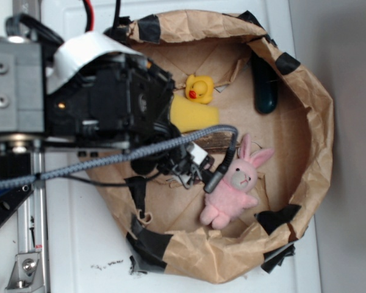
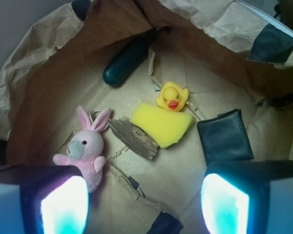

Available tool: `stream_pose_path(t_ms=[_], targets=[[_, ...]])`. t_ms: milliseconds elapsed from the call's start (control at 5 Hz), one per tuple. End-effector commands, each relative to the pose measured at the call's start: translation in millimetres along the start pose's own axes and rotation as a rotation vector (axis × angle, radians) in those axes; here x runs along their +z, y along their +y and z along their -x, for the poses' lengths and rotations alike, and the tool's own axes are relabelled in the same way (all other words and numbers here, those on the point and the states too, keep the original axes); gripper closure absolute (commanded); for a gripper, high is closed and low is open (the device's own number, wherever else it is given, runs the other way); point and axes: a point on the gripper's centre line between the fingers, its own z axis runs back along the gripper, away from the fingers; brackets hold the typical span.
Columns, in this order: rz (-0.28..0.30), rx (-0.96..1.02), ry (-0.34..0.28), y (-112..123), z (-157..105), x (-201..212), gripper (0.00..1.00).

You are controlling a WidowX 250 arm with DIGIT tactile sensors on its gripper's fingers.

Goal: Grab the pink bunny.

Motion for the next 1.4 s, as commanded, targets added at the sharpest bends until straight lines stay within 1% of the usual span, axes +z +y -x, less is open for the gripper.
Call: stream_pose_path(t_ms=[0,200,400,600,800,1000,1200], targets=[[0.017,0.029,-0.032,2,-14,11,0.00],[0.006,0.020,-0.017,-33,-24,-44,0.00],[0.034,0.072,0.014,-73,-34,-89,0.00],[0.038,0.059,0.055,-104,-36,-114,0.00],[-0.002,0.015,0.139,-73,-10,-77,0.00],[-0.047,-0.011,0.144,-42,17,-48,0.00],[-0.023,0.000,0.128,-5,42,-19,0.00]])
